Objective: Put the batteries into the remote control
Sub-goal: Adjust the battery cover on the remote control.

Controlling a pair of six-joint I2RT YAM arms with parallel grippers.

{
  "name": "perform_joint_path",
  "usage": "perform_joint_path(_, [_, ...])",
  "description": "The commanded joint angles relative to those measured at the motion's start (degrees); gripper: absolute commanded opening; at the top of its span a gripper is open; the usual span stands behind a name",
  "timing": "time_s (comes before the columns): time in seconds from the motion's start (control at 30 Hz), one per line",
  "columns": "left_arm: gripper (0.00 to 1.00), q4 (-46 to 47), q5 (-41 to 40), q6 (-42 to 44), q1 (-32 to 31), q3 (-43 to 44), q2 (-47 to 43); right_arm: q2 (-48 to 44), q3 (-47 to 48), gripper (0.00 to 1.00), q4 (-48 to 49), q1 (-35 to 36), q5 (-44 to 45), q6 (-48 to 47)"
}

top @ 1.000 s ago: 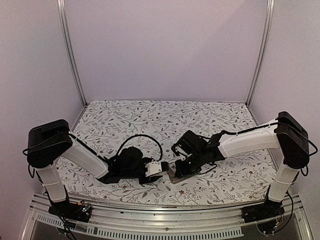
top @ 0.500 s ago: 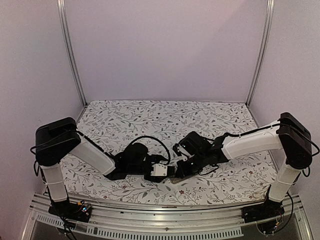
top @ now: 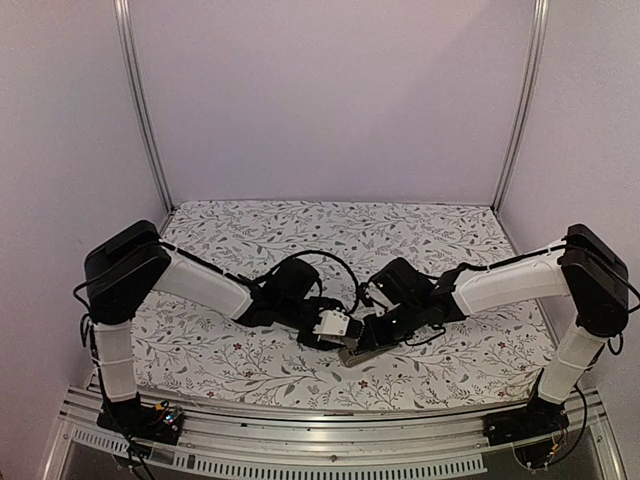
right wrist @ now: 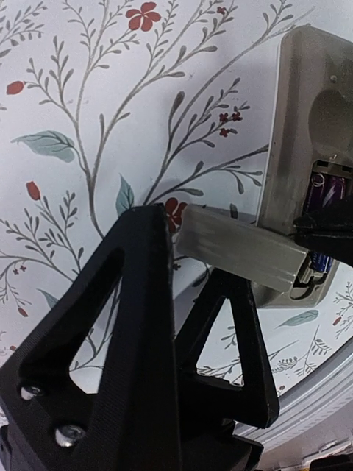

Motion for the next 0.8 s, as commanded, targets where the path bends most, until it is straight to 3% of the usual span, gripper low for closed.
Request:
perform_joint_path(0.0, [0.64, -18.20, 6.97, 0.41, 0.64, 0.91, 2.45, 4.64, -4.61, 0.00, -6.62, 0.14, 2.66, -1.15])
perform_joint_path(0.3, [0.61, -13.44, 3.14, -0.16, -0.62, 0.26, 4.13, 5.22, -5.47, 0.00, -4.95, -0.20, 1.72, -1.34])
perform_joint_path(0.43, [0.50, -9.17, 1.34, 0.58, -0.59, -0.79, 4.12, 4.76, -5.58, 0.00, -4.49, -0.21, 1.28, -1.08])
perform_joint_path(0.77, [0.52, -6.27, 2.05, -0.17, -1.99, -0.75, 5.86, 4.88, -6.46, 0.00, -3.84, -0.25, 0.10, -0.27])
